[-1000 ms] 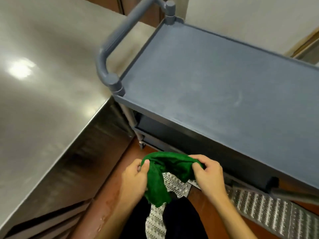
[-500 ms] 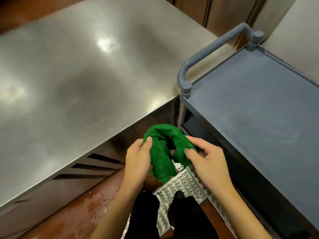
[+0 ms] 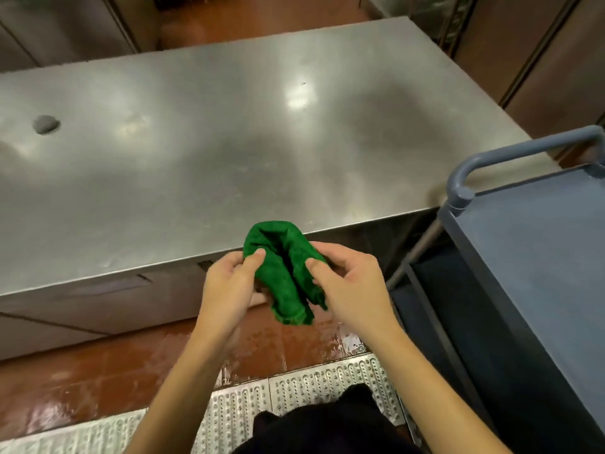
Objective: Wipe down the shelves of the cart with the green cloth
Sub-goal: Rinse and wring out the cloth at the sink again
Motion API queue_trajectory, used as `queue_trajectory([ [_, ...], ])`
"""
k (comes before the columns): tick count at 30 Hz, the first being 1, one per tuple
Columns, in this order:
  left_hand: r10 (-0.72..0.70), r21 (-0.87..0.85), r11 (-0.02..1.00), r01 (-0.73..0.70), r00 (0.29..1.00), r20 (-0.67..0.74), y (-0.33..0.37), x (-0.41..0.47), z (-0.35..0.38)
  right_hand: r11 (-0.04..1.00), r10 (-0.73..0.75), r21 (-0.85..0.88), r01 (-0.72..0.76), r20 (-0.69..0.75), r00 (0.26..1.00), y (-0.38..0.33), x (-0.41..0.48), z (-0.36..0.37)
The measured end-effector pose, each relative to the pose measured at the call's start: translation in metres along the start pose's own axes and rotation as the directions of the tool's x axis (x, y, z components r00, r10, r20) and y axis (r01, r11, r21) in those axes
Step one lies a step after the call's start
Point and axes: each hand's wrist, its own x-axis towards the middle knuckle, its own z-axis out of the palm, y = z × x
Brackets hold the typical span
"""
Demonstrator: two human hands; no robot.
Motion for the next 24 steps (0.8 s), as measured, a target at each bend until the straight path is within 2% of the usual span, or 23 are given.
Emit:
queue_trajectory([
  [9,0.026,-0.082,0.996,-0.036,0.991,-0.128,-0.001,-0.030,-0.157,0.996,-0.082,-0.004,0.085,0.179,0.980,-0.031,-0.012,0.143],
  [18,0.016,-0.262,0.960,-0.095,0.957,-0.291,0.007,-0.032,-0.272,0.968,-0.147,-0.126,0.218,0.421,0.895,-0.070,-0.025,0.272],
  [21,0.025,-0.333,0.933,-0.136,0.948,-0.317,0.014,-0.028,-0.301,0.919,-0.196,-0.199,0.340,0.517,0.833,-0.080,-0.021,0.310],
  [24,0.029,-0.344,0.924,-0.166,0.928,-0.371,0.023,-0.019,-0.327,0.825,-0.293,-0.211,0.524,0.632,0.717,-0.089,-0.015,0.348],
])
